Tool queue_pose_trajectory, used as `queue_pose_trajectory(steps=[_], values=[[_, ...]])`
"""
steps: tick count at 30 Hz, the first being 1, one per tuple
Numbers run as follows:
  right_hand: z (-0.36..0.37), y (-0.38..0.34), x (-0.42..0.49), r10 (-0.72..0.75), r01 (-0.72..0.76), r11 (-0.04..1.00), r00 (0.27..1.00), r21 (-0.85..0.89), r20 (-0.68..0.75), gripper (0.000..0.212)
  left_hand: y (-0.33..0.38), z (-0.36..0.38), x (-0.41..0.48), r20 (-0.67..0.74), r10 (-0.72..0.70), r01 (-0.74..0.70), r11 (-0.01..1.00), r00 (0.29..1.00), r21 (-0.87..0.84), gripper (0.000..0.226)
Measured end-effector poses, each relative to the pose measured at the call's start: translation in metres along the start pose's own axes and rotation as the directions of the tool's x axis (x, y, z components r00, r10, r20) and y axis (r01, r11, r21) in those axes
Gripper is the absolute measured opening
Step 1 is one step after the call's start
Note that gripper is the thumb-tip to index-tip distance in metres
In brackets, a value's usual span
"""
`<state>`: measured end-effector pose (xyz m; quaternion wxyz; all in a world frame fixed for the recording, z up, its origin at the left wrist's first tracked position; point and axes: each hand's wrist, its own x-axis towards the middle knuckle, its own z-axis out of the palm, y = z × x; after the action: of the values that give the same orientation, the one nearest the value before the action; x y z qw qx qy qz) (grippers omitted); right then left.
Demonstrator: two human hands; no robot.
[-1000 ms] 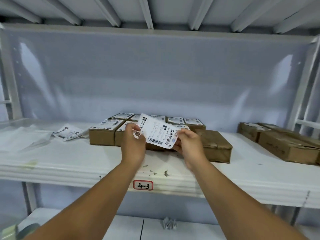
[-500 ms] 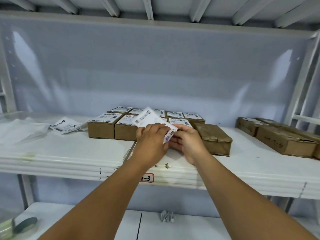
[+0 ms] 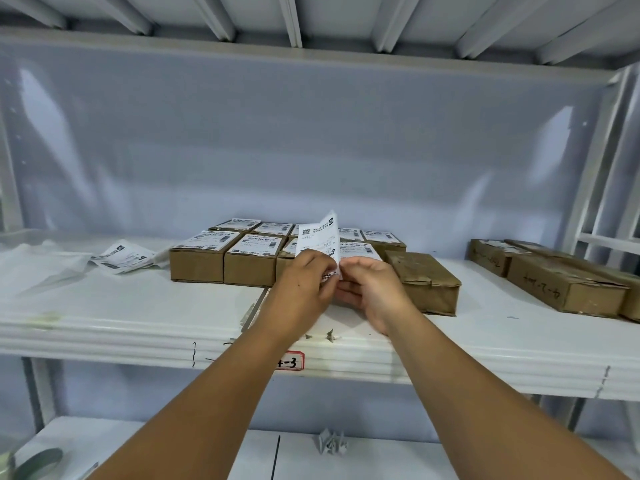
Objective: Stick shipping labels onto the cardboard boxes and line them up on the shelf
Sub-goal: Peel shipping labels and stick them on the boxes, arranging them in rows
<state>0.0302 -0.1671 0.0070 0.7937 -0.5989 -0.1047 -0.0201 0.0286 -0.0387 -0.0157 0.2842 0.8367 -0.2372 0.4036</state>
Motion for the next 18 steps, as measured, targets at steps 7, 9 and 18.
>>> queue_pose_trajectory(steps=[7, 9, 18], values=[[0.0007, 0.0002, -0.0016, 0.002, -0.001, 0.999, 1.0, -0.049, 0.022, 0.02, 0.008, -0.0059, -0.0004, -0.043, -0.077, 0.077, 0.997, 0.996, -0.006, 0.017], [0.0012, 0.0004, -0.0018, 0.0, 0.002, 0.998, 0.999, -0.063, 0.033, 0.02, 0.0098, -0.0078, -0.001, -0.03, -0.074, 0.074, 0.997, 0.997, -0.021, 0.02], [-0.0002, -0.0005, -0.0028, -0.018, 0.02, 0.999, 0.999, -0.039, 0.05, 0.017, 0.0102, -0.007, -0.0018, -0.055, -0.038, 0.04, 0.999, 0.998, 0.031, 0.015]])
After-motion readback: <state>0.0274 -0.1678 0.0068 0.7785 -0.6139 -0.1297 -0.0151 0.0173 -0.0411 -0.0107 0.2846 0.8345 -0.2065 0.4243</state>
